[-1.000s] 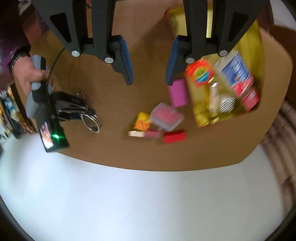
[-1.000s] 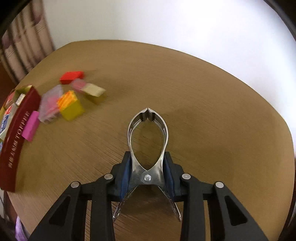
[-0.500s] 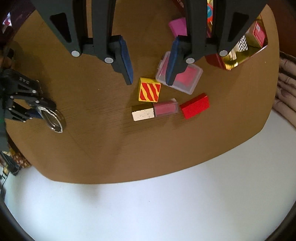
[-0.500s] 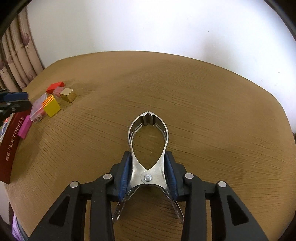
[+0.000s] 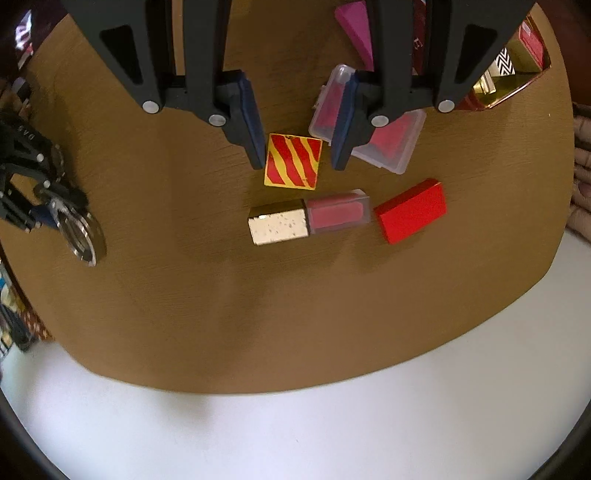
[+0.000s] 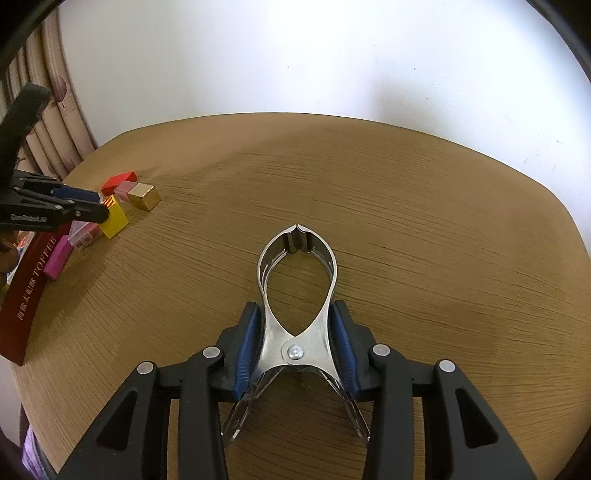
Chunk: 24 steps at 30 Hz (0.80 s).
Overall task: Organize rigid objects
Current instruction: 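Grasp the yellow-red striped cube with the left gripper while the right gripper holds the clamp, then lower the striped cube into the tin with the left gripper while the right gripper places the clamp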
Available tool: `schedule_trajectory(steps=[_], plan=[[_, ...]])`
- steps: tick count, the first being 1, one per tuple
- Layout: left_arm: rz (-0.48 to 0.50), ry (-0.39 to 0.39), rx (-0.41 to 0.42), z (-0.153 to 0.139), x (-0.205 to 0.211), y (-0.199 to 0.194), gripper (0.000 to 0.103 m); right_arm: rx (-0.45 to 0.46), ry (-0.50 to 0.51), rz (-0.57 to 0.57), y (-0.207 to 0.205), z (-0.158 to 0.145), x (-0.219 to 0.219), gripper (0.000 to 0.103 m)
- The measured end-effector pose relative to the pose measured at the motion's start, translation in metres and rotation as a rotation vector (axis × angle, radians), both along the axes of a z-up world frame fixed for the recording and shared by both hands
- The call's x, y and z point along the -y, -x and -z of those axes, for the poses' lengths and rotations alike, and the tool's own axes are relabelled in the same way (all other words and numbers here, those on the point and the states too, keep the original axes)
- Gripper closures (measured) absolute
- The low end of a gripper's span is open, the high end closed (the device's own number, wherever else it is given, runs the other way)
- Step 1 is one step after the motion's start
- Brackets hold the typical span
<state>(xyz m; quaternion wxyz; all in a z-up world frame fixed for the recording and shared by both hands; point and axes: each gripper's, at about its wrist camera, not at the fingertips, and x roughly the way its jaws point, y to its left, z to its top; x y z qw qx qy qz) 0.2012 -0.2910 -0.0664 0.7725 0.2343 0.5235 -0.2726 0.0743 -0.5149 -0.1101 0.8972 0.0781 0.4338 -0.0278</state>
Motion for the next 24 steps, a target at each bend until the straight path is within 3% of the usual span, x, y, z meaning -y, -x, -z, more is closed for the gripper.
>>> schedule_trajectory(steps=[7, 9, 12, 16, 19, 24], plan=[[0.029, -0.036, -0.032, 0.014, 0.014, -0.008, 0.066, 0.004, 0.01, -0.013, -0.002, 0.0, -0.004, 0.058], [0.007, -0.044, -0.052, 0.019, 0.015, -0.01, 0.074, 0.006, 0.01, -0.021, -0.002, -0.001, -0.005, 0.053], [-0.056, -0.018, -0.086, 0.017, 0.011, -0.014, 0.073, 0.004, 0.015, -0.028, 0.0, -0.001, -0.008, 0.048], [-0.144, 0.059, -0.054, -0.002, -0.006, 0.0, 0.073, -0.001, 0.034, -0.027, 0.0, -0.001, -0.01, 0.047], [-0.204, 0.159, -0.033, -0.029, -0.023, 0.021, 0.073, 0.0, 0.031, -0.028, 0.0, -0.001, -0.01, 0.046], [-0.337, 0.304, 0.049, -0.083, -0.083, 0.071, 0.073, -0.002, 0.037, -0.024, 0.0, -0.002, -0.009, 0.05]])
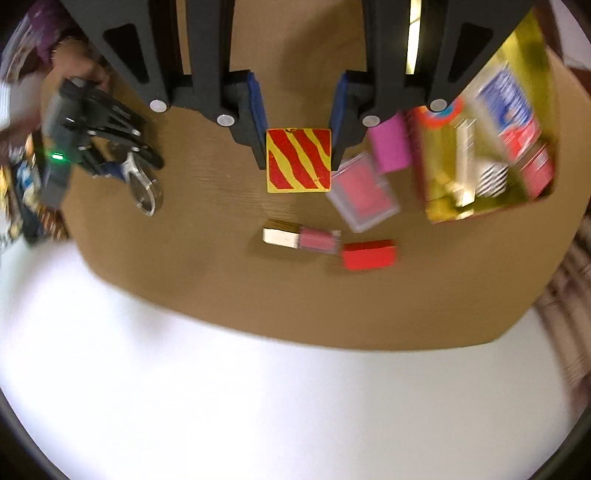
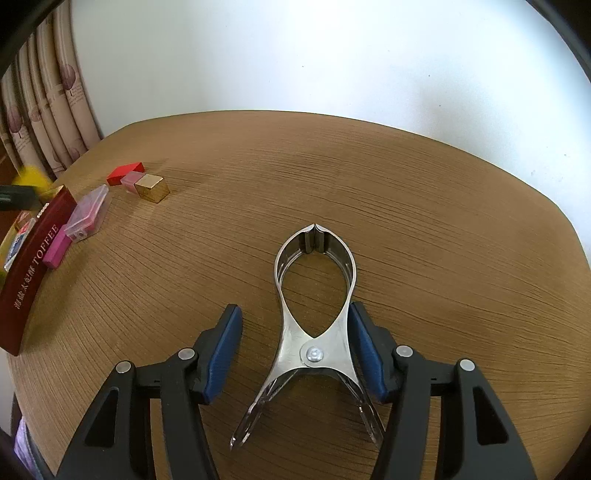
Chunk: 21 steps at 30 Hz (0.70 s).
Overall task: Organize rigid objects
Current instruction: 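Lower the striped cube into the tin with the left gripper while the right gripper places the clamp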
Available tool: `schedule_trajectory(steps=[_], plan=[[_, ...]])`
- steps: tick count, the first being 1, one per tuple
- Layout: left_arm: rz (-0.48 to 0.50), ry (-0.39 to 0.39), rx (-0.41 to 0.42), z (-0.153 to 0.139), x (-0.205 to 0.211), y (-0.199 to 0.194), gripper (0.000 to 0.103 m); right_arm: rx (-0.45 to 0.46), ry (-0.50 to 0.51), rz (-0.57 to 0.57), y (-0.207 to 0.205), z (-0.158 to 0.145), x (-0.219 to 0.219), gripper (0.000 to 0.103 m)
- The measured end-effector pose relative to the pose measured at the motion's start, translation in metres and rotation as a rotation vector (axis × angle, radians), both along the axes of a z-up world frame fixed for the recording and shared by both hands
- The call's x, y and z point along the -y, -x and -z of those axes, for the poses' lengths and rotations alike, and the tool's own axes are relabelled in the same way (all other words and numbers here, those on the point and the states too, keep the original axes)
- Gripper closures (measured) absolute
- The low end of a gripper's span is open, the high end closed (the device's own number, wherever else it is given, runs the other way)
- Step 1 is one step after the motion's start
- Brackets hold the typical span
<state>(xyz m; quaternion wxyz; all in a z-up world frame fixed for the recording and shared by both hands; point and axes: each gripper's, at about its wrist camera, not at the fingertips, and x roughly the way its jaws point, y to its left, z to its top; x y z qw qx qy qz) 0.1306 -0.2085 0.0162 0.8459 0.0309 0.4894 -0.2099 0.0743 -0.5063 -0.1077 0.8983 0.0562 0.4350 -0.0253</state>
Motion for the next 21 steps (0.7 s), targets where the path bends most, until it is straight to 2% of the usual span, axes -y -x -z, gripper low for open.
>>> schedule_trajectory(steps=[1, 4, 9, 12, 14, 17, 21], plan=[[-0.021, 0.0, 0.01, -0.004, 0.002, 0.01, 0.073, -0.001, -0.003, 0.004, 0.0, 0.0, 0.001, 0.052], [-0.101, -0.008, 0.034, -0.013, -0.041, 0.038, 0.073, -0.012, -0.01, 0.017, 0.001, -0.002, 0.005, 0.059], [-0.232, -0.001, -0.011, -0.009, -0.116, 0.06, 0.073, -0.041, -0.048, 0.042, 0.001, -0.005, 0.012, 0.067], [-0.292, -0.061, 0.004, -0.006, -0.144, 0.069, 0.073, -0.053, -0.05, 0.05, 0.001, -0.005, 0.012, 0.068], [-0.311, -0.078, 0.01, -0.007, -0.16, 0.074, 0.073, -0.062, -0.045, 0.053, -0.001, -0.006, 0.011, 0.069], [-0.329, -0.062, -0.002, -0.004, -0.175, 0.076, 0.073, -0.073, -0.045, 0.05, 0.0, -0.008, 0.008, 0.07], [-0.335, -0.042, -0.022, 0.008, -0.175, 0.071, 0.073, -0.069, -0.049, 0.046, 0.004, -0.015, 0.003, 0.071]])
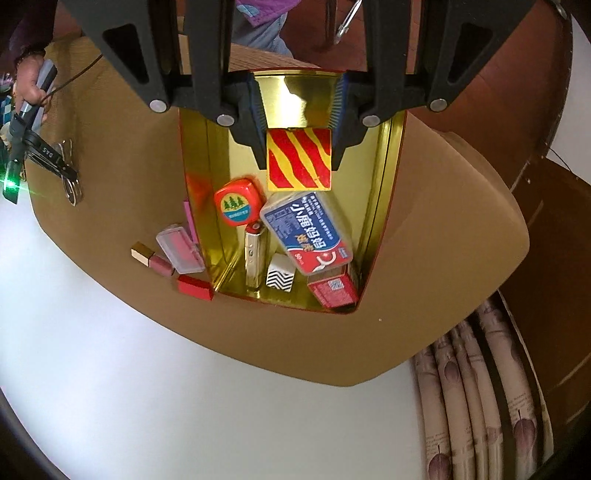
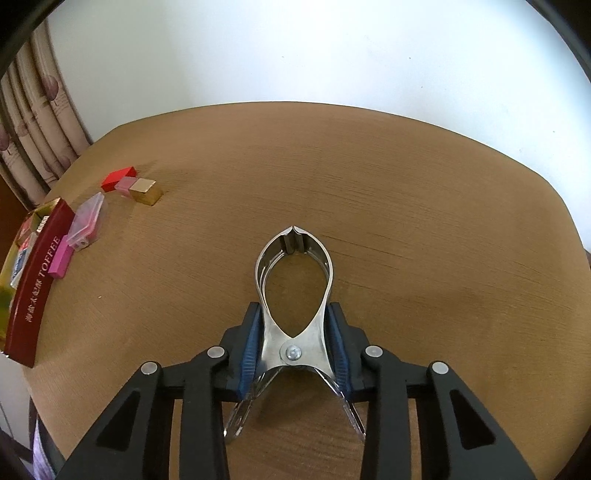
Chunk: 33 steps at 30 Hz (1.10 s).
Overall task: Organize rigid objects
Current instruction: 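Lower the striped cube into the tin with the left gripper while the right gripper places the clamp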
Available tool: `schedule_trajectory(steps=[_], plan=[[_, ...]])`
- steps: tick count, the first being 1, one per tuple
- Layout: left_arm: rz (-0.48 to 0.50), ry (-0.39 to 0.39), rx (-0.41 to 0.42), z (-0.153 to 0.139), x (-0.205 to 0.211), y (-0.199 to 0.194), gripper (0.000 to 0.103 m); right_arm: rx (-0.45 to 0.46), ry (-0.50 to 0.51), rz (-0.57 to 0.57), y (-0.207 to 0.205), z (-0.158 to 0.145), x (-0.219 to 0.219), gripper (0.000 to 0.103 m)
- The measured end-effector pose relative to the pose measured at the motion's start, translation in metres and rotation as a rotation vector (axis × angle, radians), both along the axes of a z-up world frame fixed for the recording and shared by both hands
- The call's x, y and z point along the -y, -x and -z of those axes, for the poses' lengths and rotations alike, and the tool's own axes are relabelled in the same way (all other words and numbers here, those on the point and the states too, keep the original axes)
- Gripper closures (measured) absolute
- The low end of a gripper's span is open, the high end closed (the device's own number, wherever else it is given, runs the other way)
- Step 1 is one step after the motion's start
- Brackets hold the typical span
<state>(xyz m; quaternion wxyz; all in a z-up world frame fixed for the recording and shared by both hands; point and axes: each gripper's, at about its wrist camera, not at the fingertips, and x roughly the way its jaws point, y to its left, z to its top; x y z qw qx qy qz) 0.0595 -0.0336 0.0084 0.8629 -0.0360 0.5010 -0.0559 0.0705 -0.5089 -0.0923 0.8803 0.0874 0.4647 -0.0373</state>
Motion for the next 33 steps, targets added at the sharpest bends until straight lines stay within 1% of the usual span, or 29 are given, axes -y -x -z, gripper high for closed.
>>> schedule_trajectory(steps=[3, 6, 9, 12, 14, 16, 18, 21, 25, 28, 29, 31, 32, 33], plan=[[0.007, 0.008, -0.014, 0.005, -0.004, -0.002, 0.073, 0.016, 0.007, -0.009, 0.003, -0.011, -0.006, 0.071], [0.007, 0.019, -0.022, 0.013, -0.006, -0.005, 0.073, 0.052, 0.001, -0.03, 0.007, -0.03, -0.017, 0.071], [0.014, 0.011, -0.033, 0.021, -0.009, -0.008, 0.073, 0.086, -0.013, -0.063, 0.009, -0.048, -0.034, 0.071], [-0.002, -0.001, -0.053, 0.027, -0.013, -0.013, 0.073, 0.121, -0.031, -0.118, 0.008, -0.068, -0.06, 0.071], [-0.012, 0.005, -0.063, 0.031, -0.018, -0.014, 0.073, 0.143, -0.054, -0.162, 0.006, -0.081, -0.081, 0.071], [-0.018, 0.001, -0.061, 0.033, -0.021, -0.014, 0.073, 0.157, -0.078, -0.203, 0.001, -0.09, -0.101, 0.071], [-0.033, -0.019, -0.054, 0.035, -0.024, -0.014, 0.073, 0.169, -0.12, -0.248, -0.002, -0.1, -0.124, 0.07], [-0.059, 0.015, -0.036, 0.031, -0.034, -0.009, 0.073, 0.175, -0.188, -0.318, -0.008, -0.111, -0.159, 0.07], [-0.093, 0.035, 0.012, 0.024, -0.044, 0.007, 0.071, 0.157, -0.27, -0.399, -0.019, -0.117, -0.204, 0.07], [-0.099, 0.05, 0.046, 0.022, -0.049, 0.024, 0.066, 0.111, -0.334, -0.457, -0.033, -0.11, -0.245, 0.071], [-0.106, 0.052, 0.051, 0.022, -0.05, 0.028, 0.062, 0.096, -0.348, -0.469, -0.037, -0.106, -0.256, 0.071], [-0.11, 0.06, 0.066, 0.021, -0.052, 0.036, 0.059, 0.064, -0.355, -0.478, -0.045, -0.093, -0.276, 0.07], [-0.114, 0.065, 0.078, 0.02, -0.053, 0.04, 0.055, 0.049, -0.357, -0.479, -0.048, -0.086, -0.285, 0.07], [-0.123, 0.065, 0.085, 0.02, -0.054, 0.044, 0.048, 0.038, -0.362, -0.48, -0.051, -0.081, -0.291, 0.071]])
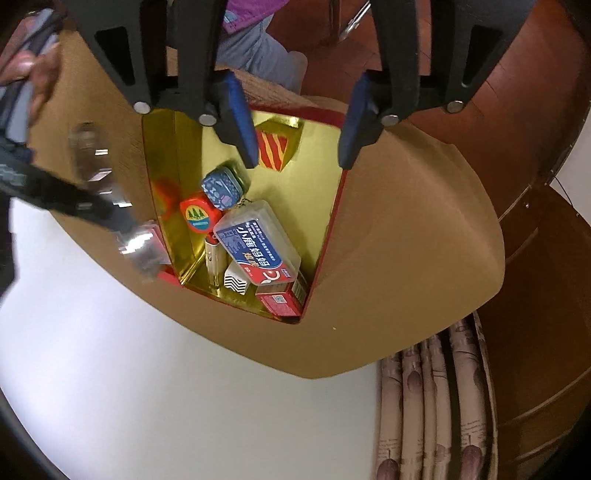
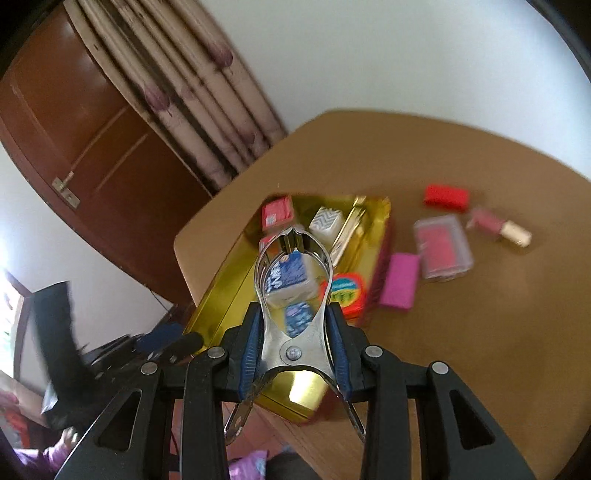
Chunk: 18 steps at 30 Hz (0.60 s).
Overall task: Organize rigid objects
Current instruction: 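Lower the striped cube into the tin with the left gripper while the right gripper places the clamp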
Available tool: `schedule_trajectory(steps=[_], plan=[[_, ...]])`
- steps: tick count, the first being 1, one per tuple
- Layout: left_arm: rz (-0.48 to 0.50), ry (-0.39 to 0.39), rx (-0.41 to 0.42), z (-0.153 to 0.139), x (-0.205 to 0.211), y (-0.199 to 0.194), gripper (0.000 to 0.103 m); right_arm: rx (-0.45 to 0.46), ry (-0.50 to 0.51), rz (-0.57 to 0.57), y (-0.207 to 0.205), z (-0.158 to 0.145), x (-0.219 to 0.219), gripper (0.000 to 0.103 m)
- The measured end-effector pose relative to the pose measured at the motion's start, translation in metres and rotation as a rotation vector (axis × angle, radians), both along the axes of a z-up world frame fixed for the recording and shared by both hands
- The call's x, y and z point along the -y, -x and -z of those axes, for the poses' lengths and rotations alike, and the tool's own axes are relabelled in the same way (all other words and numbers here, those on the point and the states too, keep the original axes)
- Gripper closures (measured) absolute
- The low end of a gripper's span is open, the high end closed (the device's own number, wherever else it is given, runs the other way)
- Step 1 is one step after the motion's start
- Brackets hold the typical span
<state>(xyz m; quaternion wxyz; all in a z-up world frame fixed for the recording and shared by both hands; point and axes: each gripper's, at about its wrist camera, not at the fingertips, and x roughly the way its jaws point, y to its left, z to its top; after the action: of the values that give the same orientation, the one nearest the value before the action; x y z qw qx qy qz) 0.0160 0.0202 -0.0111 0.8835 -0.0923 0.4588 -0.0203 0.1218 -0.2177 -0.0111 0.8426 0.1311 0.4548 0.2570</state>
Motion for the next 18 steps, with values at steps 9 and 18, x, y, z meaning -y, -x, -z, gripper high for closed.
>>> schedule_trajectory(steps=[9, 18], plan=[[-0.077, 0.189, 0.097, -0.001, -0.029, 0.013, 0.046, -0.05, 0.072, 0.023, -0.018, 0.033, -0.033, 0.07], [-0.159, 0.412, 0.126, 0.007, -0.062, 0.018, 0.046, -0.032, 0.05, 0.033, -0.015, 0.037, -0.04, 0.068]])
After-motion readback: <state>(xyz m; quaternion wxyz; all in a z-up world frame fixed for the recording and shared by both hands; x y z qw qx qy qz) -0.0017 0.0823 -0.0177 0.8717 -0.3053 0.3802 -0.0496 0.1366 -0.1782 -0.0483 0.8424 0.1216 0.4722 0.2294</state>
